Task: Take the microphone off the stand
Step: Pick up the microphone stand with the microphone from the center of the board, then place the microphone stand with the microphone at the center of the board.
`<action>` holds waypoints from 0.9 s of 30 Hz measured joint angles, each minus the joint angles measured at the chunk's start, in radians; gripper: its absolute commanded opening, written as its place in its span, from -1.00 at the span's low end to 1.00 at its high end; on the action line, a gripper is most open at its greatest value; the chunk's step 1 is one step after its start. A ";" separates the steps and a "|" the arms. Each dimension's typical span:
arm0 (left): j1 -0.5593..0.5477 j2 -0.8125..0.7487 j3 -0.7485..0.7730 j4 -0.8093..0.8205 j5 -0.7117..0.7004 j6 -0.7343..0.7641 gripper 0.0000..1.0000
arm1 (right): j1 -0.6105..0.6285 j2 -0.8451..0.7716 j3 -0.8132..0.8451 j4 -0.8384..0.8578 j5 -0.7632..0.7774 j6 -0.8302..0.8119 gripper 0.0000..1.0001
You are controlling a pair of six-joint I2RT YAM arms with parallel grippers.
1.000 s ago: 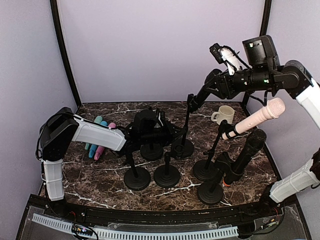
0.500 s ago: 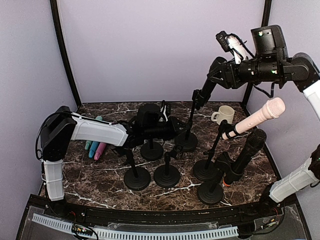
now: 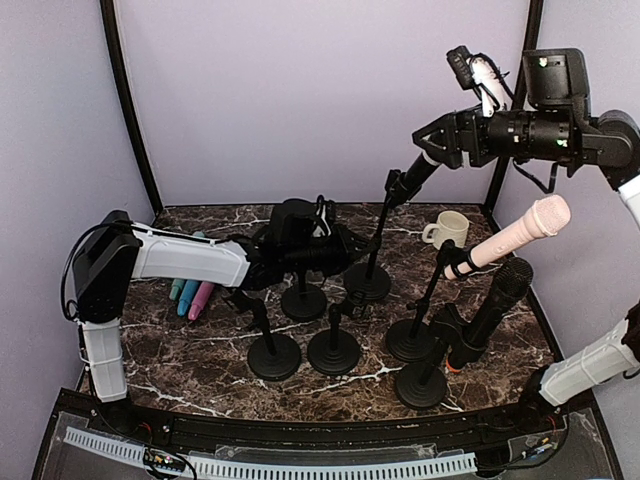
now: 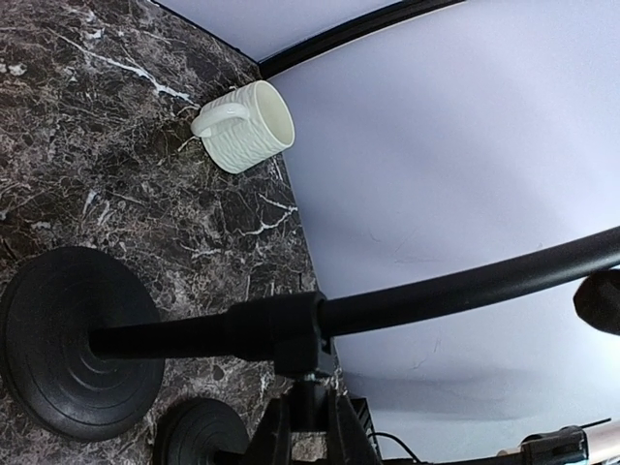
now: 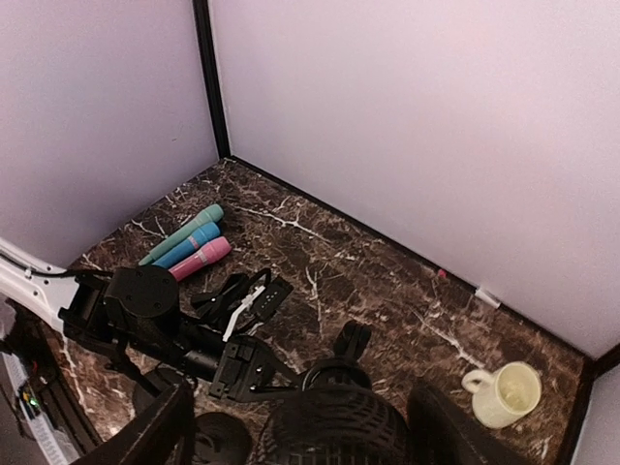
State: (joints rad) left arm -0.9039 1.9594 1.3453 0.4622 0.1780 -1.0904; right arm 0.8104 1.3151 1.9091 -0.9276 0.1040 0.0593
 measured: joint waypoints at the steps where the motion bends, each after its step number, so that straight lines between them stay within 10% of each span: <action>1: 0.002 -0.002 -0.001 0.000 -0.003 -0.013 -1.00 | 0.000 -0.009 -0.003 0.014 0.002 0.003 0.85; 27: 0.054 -0.210 0.014 -0.050 -0.070 -0.036 -1.00 | 0.000 -0.137 -0.084 0.208 0.047 0.045 0.97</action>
State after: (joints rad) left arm -0.8501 1.7496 1.3590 0.4118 0.1078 -1.1263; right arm 0.8108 1.1786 1.8248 -0.7197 0.1513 0.1047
